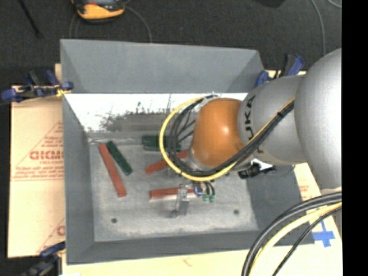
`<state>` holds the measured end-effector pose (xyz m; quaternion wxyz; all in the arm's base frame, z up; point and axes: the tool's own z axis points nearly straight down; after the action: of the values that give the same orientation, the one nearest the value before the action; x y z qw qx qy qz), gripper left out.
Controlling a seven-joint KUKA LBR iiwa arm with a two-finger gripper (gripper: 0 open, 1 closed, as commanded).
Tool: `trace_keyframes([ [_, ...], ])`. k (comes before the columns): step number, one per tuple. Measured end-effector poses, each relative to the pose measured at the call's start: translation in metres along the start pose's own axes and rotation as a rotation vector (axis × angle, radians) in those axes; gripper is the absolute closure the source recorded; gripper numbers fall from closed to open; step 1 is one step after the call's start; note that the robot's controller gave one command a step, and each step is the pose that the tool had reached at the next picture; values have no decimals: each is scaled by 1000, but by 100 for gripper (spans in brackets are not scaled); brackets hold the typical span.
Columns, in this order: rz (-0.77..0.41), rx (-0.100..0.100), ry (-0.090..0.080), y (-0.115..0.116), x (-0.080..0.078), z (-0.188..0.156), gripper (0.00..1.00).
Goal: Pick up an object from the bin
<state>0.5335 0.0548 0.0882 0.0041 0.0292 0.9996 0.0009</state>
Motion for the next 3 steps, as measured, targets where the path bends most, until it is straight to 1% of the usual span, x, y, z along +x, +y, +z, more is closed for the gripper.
trace_keyframes([
  [1, -94, 1, 2, -4, -7, 17, 100],
  [3, -93, 1, 3, -4, -7, 16, 100],
])
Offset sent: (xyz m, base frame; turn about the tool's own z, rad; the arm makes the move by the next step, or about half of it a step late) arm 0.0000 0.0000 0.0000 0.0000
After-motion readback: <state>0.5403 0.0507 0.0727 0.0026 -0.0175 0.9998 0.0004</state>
